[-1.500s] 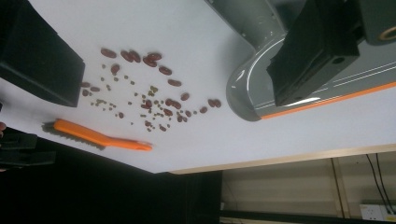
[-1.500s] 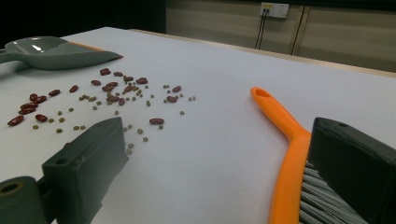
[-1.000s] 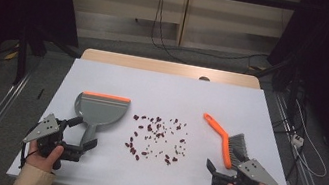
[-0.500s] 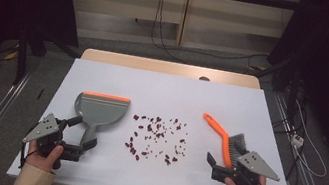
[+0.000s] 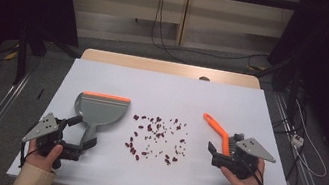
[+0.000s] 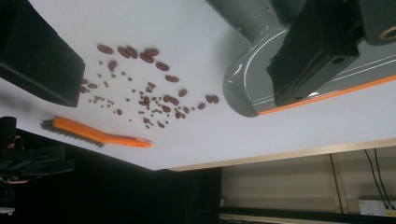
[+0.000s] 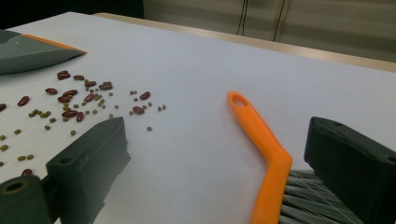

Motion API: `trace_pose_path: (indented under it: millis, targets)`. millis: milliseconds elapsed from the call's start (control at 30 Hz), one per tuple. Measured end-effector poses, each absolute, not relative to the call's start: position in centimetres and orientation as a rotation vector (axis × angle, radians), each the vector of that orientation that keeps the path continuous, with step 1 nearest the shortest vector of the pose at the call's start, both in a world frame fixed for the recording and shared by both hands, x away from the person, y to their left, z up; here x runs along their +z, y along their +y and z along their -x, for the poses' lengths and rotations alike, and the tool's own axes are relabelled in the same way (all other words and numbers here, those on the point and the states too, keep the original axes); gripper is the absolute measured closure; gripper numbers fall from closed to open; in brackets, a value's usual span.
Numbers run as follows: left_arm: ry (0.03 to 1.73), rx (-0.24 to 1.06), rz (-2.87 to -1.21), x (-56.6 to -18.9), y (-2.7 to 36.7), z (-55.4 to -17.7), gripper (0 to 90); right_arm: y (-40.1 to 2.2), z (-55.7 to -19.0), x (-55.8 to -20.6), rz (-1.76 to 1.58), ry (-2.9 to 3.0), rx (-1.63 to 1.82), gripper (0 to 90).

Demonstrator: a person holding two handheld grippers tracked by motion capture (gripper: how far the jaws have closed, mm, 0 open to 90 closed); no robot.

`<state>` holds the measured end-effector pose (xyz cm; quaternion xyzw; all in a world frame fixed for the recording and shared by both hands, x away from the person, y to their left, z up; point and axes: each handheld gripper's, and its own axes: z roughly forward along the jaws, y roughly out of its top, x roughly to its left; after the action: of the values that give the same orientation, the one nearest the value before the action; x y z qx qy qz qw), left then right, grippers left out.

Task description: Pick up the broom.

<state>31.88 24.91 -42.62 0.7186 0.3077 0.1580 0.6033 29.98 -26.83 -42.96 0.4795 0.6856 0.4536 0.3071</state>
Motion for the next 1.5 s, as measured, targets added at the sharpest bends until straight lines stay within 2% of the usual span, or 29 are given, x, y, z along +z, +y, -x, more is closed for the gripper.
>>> trace_pose_path:
  millis: [267, 433, 533, 567, 600, 800, 833, 1000, 1267, 1500]
  targets:
    - [0.712, 0.361, -1.664, -42.6, 24.8, -32.0, 2.9, -27.0, -31.8, -42.8, -1.356, 1.806, 1.174, 6.3]
    - [0.708, 0.356, -1.671, -42.7, 24.7, -32.1, 2.9, -27.2, -32.7, -42.6, -1.386, 1.822, 1.151, 10.1]
    - [0.708, 0.357, -1.67, -42.7, 24.7, -32.1, 2.9, -27.4, -33.2, -42.5, -1.41, 1.835, 1.152, 17.9]
    - [0.709, 0.357, -1.671, -42.7, 24.7, -32.1, 2.9, -27.4, -33.2, -42.5, -1.41, 1.835, 1.152, 17.9]
    - [0.708, 0.358, -1.672, -42.7, 24.7, -32.1, 2.9, -27.5, -33.6, -42.4, -1.411, 1.863, 1.154, 23.9]
    - [0.706, 0.362, -1.672, -42.6, 24.8, -32.1, 2.9, -27.6, -34.6, -42.1, -1.423, 1.896, 1.128, 30.2]
    - [0.706, 0.362, -1.672, -42.6, 24.8, -32.1, 2.9, -27.6, -34.9, -41.9, -1.432, 1.903, 1.125, 36.7]
    - [0.704, 0.363, -1.673, -42.6, 24.8, -32.1, 2.9, -27.8, -35.6, -41.7, -1.444, 1.922, 1.093, 39.8]
    - [0.708, 0.361, -1.673, -42.7, 24.8, -32.1, 2.9, -28.7, -37.2, -41.9, -1.541, 2.015, 1.003, 51.2]
    - [0.709, 0.36, -1.675, -42.7, 24.8, -32.1, 2.9, -29.2, -38.1, -42.9, -1.619, 2.036, 0.905, 51.4]
